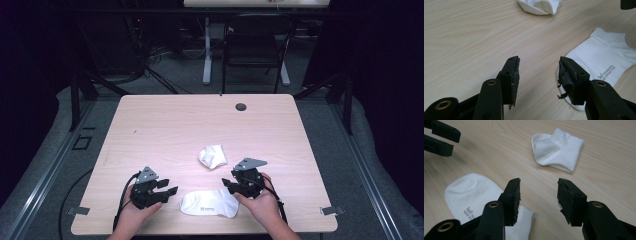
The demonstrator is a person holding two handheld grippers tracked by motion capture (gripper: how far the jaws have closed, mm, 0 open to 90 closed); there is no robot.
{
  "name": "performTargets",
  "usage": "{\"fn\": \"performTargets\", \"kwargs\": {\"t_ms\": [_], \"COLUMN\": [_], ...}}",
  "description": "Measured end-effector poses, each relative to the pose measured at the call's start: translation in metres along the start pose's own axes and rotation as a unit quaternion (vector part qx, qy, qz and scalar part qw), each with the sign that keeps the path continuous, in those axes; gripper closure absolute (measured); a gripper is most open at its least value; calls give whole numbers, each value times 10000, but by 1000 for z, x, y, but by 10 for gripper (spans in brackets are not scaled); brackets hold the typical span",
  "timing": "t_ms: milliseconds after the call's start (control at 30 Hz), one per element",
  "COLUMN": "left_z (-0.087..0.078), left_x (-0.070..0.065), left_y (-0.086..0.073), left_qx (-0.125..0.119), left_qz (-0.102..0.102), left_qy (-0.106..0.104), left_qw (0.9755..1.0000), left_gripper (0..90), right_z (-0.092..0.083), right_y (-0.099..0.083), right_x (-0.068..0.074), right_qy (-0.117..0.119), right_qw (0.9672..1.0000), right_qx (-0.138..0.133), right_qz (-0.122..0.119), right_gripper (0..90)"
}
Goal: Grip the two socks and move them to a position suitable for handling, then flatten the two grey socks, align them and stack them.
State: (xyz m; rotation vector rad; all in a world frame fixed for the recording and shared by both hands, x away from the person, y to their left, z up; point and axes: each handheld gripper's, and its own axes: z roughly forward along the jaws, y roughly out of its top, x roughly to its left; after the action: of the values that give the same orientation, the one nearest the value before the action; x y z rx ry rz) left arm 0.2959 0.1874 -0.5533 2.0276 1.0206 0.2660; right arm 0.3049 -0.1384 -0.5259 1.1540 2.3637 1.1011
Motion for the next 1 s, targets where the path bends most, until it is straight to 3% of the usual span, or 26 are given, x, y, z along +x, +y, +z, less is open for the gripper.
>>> {"fn": "performTargets", "kwargs": {"t_ms": [267,433,533,600,667,1000], "left_z": [5,11,13,15,16,15], "left_x": [10,14,17,20,23,25], "left_y": [18,24,26,27,27,23], "left_qx": [-75,-50,-92,-91,-84,-108], "left_qz": [-67,-10,-90,-116,-118,-58], "left_qy": [97,121,117,93,112,196], "left_qw": [9999,9999,9998,9998,9998,9997], "left_gripper": [513,515,526,529,529,529], "right_z": [12,19,23,30,34,67], "right_y": [25,40,44,49,51,69], "right_x": [-8,-12,-10,-9,-6,4], "right_qy": [-16,-15,-75,-99,-86,-201], "right_qw": [9999,9999,9998,9993,9991,9977], "right_qx": [-48,105,195,362,411,616], "right_qz": [142,85,48,31,38,-195], "right_gripper": [501,552,566,649,677,669]}}
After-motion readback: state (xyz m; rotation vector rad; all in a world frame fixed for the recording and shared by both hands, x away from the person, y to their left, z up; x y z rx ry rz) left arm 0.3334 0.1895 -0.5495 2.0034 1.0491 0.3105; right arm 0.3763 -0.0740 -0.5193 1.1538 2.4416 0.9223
